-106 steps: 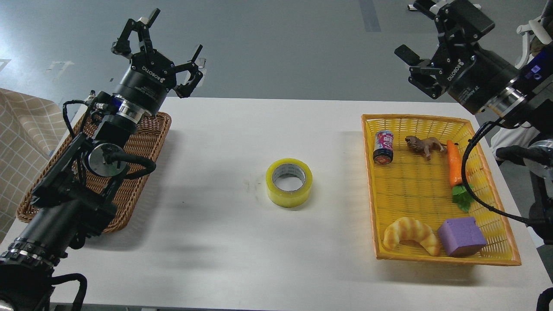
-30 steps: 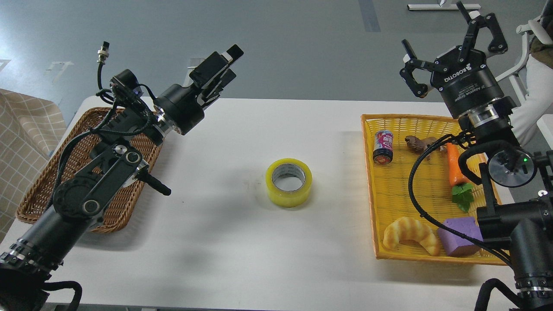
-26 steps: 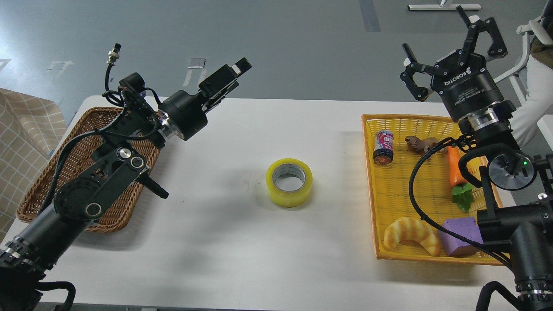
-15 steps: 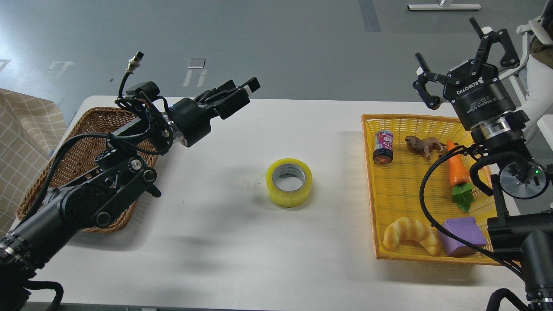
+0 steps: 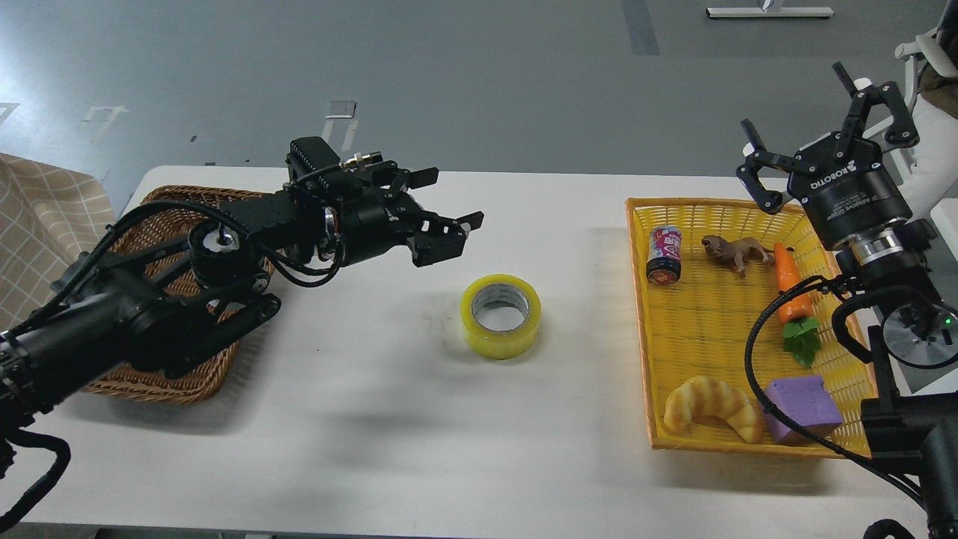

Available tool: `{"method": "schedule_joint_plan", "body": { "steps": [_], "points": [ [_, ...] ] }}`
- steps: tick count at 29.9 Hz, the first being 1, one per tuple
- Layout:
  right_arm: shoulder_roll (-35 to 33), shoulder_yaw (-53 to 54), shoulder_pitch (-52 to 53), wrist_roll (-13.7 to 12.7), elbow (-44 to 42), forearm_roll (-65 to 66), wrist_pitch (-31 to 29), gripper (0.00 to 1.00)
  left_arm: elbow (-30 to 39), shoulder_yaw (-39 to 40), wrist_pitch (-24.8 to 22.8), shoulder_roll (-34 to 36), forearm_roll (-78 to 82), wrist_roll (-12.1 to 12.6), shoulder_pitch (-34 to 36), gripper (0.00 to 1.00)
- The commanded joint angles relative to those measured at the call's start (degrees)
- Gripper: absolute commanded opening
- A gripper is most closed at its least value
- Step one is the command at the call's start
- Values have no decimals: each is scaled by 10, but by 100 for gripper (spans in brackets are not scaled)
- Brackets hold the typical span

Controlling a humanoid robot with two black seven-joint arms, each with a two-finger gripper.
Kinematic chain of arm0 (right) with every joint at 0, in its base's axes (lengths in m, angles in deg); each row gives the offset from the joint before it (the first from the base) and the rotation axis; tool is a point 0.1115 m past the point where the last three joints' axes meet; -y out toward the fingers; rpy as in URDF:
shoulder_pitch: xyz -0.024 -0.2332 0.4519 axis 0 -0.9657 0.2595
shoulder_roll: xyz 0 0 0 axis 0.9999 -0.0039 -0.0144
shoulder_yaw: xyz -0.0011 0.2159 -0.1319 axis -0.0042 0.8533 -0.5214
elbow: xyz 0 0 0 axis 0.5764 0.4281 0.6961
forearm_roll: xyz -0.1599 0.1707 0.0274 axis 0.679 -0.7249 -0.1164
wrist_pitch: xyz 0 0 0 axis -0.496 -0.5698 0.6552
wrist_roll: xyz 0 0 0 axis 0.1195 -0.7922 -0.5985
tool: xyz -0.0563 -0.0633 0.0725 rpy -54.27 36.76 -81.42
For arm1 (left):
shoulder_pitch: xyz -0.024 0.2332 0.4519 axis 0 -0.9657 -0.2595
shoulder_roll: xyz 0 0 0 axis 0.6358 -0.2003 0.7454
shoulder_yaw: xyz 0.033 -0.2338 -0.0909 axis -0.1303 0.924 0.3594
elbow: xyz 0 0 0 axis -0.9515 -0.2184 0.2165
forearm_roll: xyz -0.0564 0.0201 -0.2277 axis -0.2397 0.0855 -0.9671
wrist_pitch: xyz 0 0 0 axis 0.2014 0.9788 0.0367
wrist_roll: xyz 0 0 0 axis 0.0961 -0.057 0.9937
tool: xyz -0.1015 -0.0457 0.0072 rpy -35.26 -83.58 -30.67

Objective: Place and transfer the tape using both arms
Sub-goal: 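Reach the left gripper from the wicker basket toward the tape roll, then grasp the tape roll's rim with the left gripper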

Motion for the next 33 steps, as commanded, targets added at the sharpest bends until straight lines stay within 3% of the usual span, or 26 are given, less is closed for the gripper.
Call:
{"method": "schedule_joint_plan", "body": {
  "steps": [1,4,12,19,33],
  "points": [
    [0,3,-4,0,0,0,0,100,-2,-53,-6,-7,2,34,31,98],
    [-1,8,-4,0,0,0,0,100,-3,-71,-29,-29,0,78,40,98],
    [0,8,-4,1,0,-1,0,100,-8,-73,-81,-83,0,108,35,98],
    [0,8,-5,1,-1,0,0,100,-43,-126,-81,-102,-2,110,39,98],
    [1,8,-14,1,-1,0,0,100,-106,-132,-81,-135,-3,110,27,88]
  ]
}}
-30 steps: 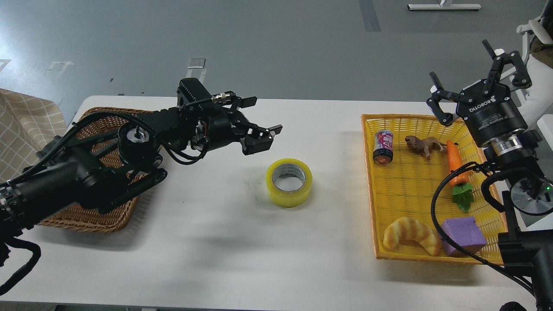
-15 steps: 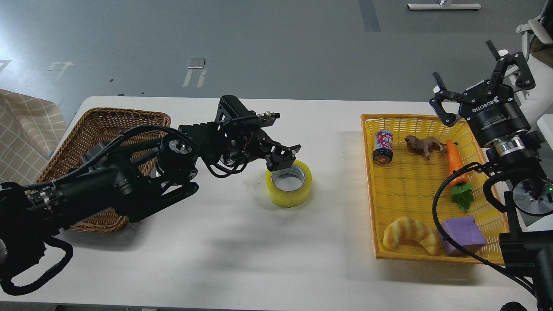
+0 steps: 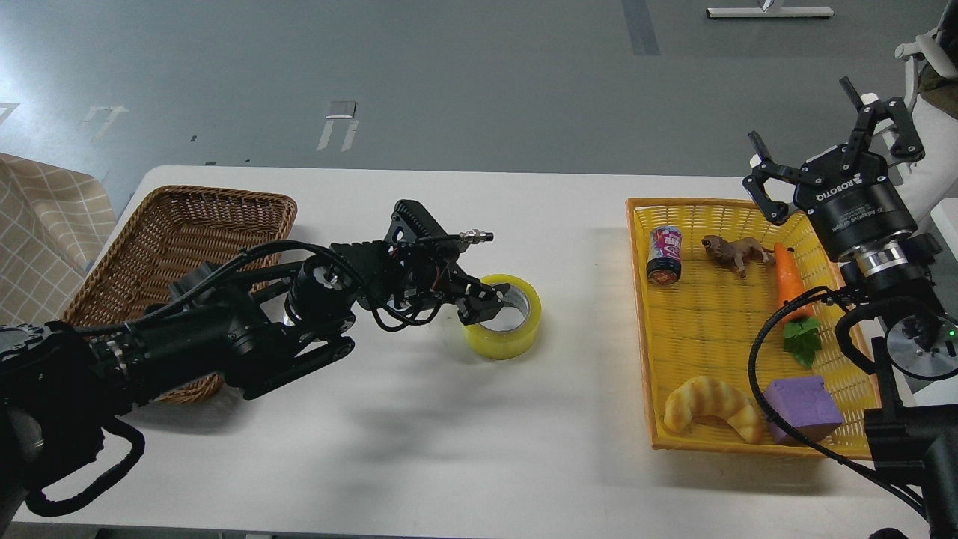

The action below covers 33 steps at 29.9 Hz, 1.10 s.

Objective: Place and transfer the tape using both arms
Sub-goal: 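Grasp the tape roll's rim with the left gripper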

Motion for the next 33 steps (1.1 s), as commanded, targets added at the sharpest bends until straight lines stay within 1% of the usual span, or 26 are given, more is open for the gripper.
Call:
{"method": "schedule_joint_plan", "body": {
  "steps": [1,2,4,24,28,31,33],
  "points": [
    [0,0,-1,0,0,0,0,100,-10,0,0,-8,0,1,-4,86],
    [0,0,-1,0,0,0,0,100,-13,0,0,-10,0,1,-4,80],
    [0,0,-1,0,0,0,0,100,-14,0,0,-13,0,1,-7,77],
    [0,0,-6,0,-1,-1,0,100,-25,-1,-8,-18,-1,15,-20,76],
    [0,0,-6,0,-1,-1,0,100,-29,-18,-20,-18,-8,28,-20,76],
    [0,0,-7,0,-1,-1,0,100,-30,-19,-21,-18,-11,30,-21,76],
    [0,0,-8,0,-1,-1,0,100,-32,-19,-21,-19,-11,30,-21,72]
  ]
}}
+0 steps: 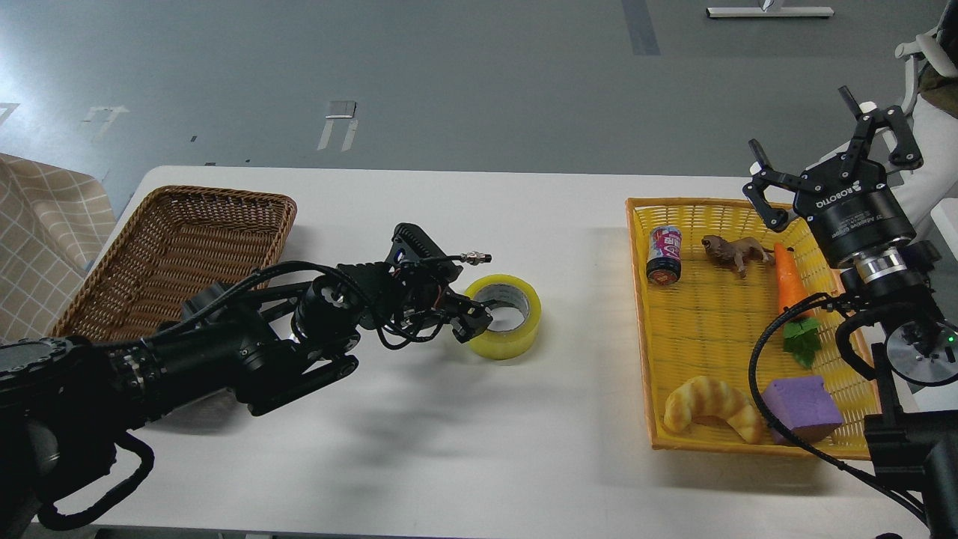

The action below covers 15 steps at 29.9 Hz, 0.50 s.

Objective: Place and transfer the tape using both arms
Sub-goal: 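Grasp the tape roll's rim with the left gripper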

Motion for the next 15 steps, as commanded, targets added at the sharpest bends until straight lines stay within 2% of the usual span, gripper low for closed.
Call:
{"method": "schedule_joint_plan", "body": {
  "steps": [1,4,5,8,9,10,11,14,15],
  "points": [
    [0,0,-1,0,0,0,0,100,-3,-1,-1,-1,-1,1,0,68],
    [0,0,-2,0,-1,0,0,100,-10,-1,-5,-8,-2,1,0,52],
    [0,0,-2,1,-1,0,0,100,-13,-1,-5,-9,-2,1,0,44],
    [0,0,-3,0,-1,0,0,100,-13,-1,-5,-12,-2,1,0,34],
    [0,0,-3,0,-1,0,0,100,-13,-1,-5,-15,-2,1,0,26],
    [0,0,-3,0,-1,0,0,100,-13,-1,-5,-16,-2,1,0,23],
    [0,1,-3,1,-1,0,0,100,-13,-1,-5,-16,-3,0,0,14],
    [0,1,-4,1,-2,0,0,100,-13,-2,-5,-16,-17,0,-1,0],
    [0,1,-5,1,-2,0,0,100,-13,-2,-5,-16,-21,-1,-1,0]
  ]
}}
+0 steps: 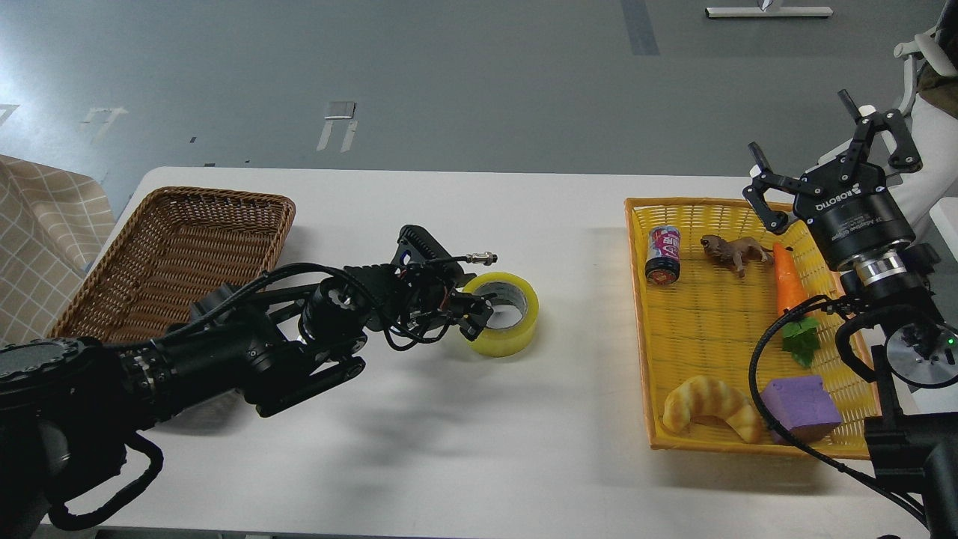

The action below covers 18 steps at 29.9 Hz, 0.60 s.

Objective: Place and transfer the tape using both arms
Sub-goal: 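Grasp the tape roll's rim with the left gripper, then carry the tape roll with the left gripper over the wicker basket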

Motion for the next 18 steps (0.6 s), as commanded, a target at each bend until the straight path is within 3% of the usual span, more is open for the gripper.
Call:
{"method": "schedule_joint_plan", "body": {
  "steps": [1,12,18],
  "points": [
    [0,0,-2,0,0,0,0,100,1,0,-4,-1,-16,-2,0,0],
    [1,1,-2,0,0,0,0,100,9,3,-10,19,-69,-7,66,0],
    [0,2,-2,0,-1,0,0,100,29,2,-11,68,-111,-22,112,0]
  ]
}}
